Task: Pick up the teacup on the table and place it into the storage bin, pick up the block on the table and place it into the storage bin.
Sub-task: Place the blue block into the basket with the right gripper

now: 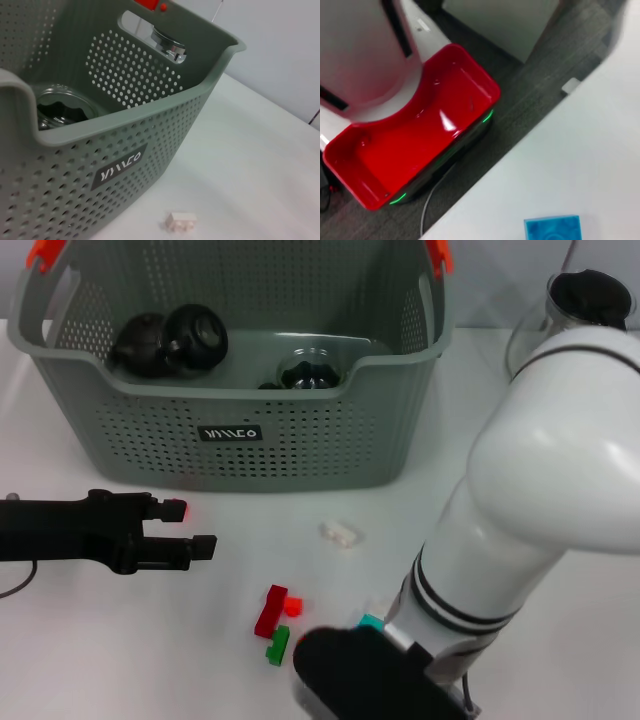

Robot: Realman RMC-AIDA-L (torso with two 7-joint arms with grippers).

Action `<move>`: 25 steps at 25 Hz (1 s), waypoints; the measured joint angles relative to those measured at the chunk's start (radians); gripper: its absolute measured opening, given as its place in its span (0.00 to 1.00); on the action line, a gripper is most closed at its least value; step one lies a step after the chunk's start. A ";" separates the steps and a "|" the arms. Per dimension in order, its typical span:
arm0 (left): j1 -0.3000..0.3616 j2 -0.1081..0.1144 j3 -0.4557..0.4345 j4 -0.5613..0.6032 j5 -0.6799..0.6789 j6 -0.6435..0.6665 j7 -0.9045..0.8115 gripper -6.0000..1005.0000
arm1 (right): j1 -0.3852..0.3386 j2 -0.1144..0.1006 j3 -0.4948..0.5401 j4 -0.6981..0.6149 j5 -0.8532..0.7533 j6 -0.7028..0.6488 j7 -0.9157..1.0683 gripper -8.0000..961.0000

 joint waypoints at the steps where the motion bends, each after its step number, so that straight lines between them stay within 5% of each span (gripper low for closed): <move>1: 0.000 0.001 0.000 0.000 0.000 0.001 0.000 0.78 | -0.001 0.000 0.013 -0.002 0.002 -0.001 0.005 0.46; 11: -0.004 0.021 -0.016 0.009 0.003 0.024 0.001 0.78 | -0.016 -0.008 0.263 -0.011 0.087 -0.074 0.038 0.46; 25: -0.025 0.042 -0.079 0.012 0.016 0.041 0.015 0.78 | -0.096 -0.014 0.806 -0.018 0.163 -0.245 -0.026 0.46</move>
